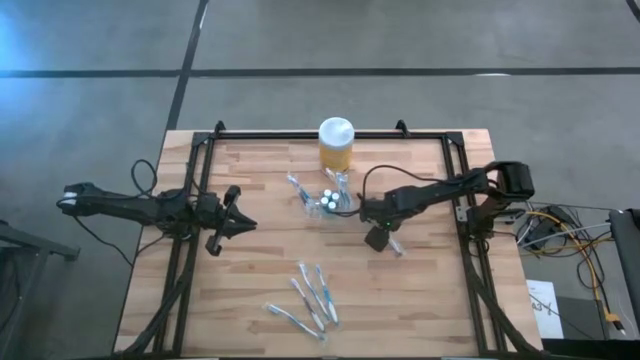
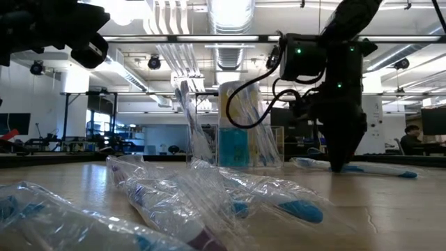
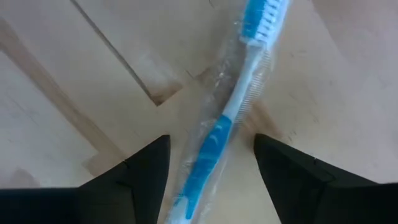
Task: Pick & Place toothbrushing station
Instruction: Put the blue toothbrush into the transparent organizer
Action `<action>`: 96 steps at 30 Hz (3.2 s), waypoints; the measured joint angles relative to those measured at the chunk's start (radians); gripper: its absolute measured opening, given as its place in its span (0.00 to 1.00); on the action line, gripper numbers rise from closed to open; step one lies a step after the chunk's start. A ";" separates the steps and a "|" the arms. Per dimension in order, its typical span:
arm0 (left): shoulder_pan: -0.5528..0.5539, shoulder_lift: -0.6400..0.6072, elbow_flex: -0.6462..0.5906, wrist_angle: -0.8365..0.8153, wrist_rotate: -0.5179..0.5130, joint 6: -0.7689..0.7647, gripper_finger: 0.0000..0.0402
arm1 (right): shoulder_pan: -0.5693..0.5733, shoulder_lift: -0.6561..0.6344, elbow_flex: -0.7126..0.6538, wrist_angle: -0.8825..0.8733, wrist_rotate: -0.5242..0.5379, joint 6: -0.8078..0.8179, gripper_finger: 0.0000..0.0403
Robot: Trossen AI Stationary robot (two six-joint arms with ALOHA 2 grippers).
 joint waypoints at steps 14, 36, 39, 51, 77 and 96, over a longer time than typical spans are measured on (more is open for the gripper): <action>-0.001 0.000 0.000 -0.001 -0.001 0.001 0.12 | -0.002 0.081 0.076 -0.051 -0.042 -0.063 0.10; -0.001 0.007 0.010 0.039 -0.005 0.015 0.12 | 0.183 -0.109 0.274 0.320 -0.026 -0.199 0.05; -0.001 0.037 0.022 0.046 -0.014 0.015 0.13 | 0.200 -0.096 0.285 0.515 -0.043 -0.308 0.04; -0.037 0.298 0.077 0.221 0.019 0.083 0.50 | 0.183 0.037 0.297 0.901 -0.053 -0.505 0.04; -0.036 0.495 0.141 0.384 -0.001 0.151 0.61 | 0.183 0.219 0.376 1.117 0.026 -0.584 0.04; -0.039 0.506 0.139 0.412 0.008 0.173 0.18 | 0.180 0.247 0.412 1.116 0.049 -0.585 0.04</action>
